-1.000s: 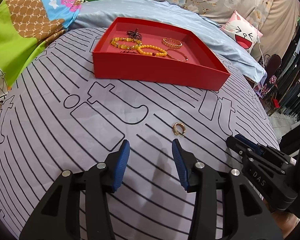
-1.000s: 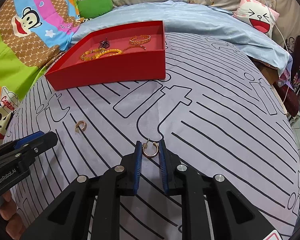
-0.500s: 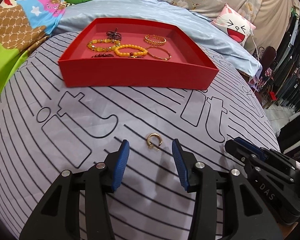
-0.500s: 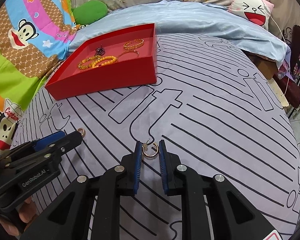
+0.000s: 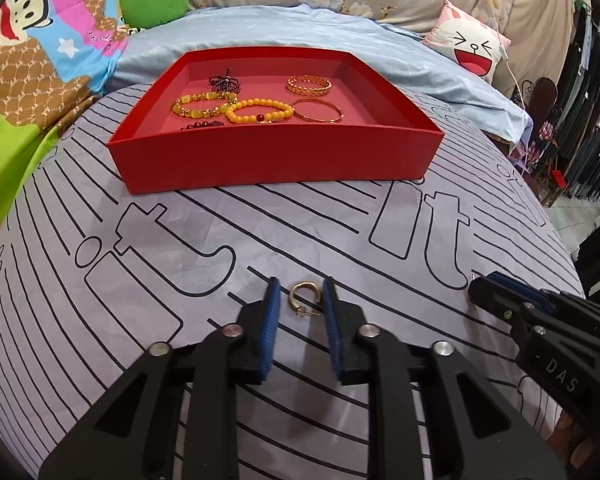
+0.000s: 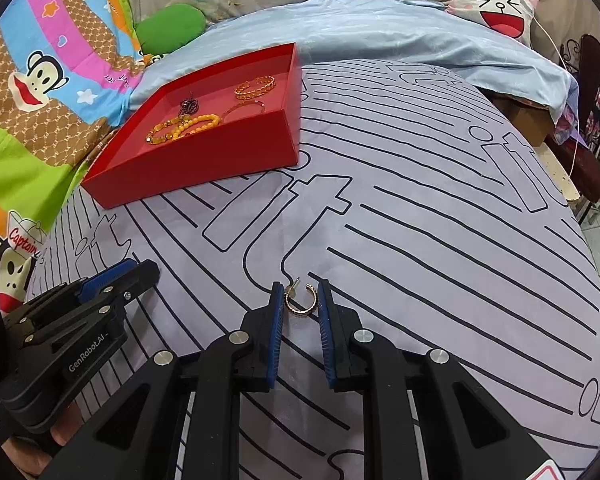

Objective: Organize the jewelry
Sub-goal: 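Lower the left tool onto a gold hoop earring while the right tool grasps another hoop, then lift the hoop earrings with both tools and carry them over the red tray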

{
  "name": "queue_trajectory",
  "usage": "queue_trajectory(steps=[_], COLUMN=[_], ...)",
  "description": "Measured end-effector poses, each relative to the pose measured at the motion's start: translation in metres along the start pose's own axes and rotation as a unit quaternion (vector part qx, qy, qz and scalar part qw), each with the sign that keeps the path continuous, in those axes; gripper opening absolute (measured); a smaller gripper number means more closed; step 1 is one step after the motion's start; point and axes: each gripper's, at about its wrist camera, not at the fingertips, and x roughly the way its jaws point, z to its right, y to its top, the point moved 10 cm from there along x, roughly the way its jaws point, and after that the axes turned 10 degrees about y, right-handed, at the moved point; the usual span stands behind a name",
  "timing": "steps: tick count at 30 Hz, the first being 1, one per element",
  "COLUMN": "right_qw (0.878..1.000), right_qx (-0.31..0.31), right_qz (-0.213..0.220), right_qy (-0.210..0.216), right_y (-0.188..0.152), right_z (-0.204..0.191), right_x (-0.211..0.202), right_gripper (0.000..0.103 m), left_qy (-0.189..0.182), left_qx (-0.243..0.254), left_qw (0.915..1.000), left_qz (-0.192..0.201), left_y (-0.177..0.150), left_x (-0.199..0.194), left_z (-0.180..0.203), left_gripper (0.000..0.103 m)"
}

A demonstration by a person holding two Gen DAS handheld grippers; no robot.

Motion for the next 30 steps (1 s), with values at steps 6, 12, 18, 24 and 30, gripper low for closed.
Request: queue_trajectory(steps=[6, 12, 18, 24, 30], right_qw=[1.000, 1.000, 1.000, 0.999, 0.998], right_qx=[-0.001, -0.004, -0.002, -0.007, -0.027], right_qz=[0.001, 0.007, 0.016, 0.028, 0.047], right_qy=[0.001, 0.004, 0.017, 0.029, 0.036], right_y=[0.000, 0.001, 0.007, 0.018, 0.038], right_z=[-0.001, -0.006, -0.014, -0.028, -0.044], right_x=[-0.001, -0.007, -0.016, -0.025, -0.035], right_gripper=[0.016, 0.016, 0.016, 0.016, 0.016], left_qy=[0.007, -0.001, -0.007, -0.014, -0.017], left_qx=[0.007, -0.007, -0.028, -0.048, -0.057], left_qw=[0.9999, 1.0000, 0.9996, 0.9987, 0.9980], left_qz=[0.003, -0.004, -0.007, 0.006, 0.023], left_y=[0.000, -0.003, 0.002, 0.019, 0.041], left_x=[0.000, -0.006, -0.019, -0.039, -0.054], left_z=[0.000, -0.004, -0.014, -0.025, -0.033], left_gripper=[0.016, 0.016, 0.016, 0.016, 0.016])
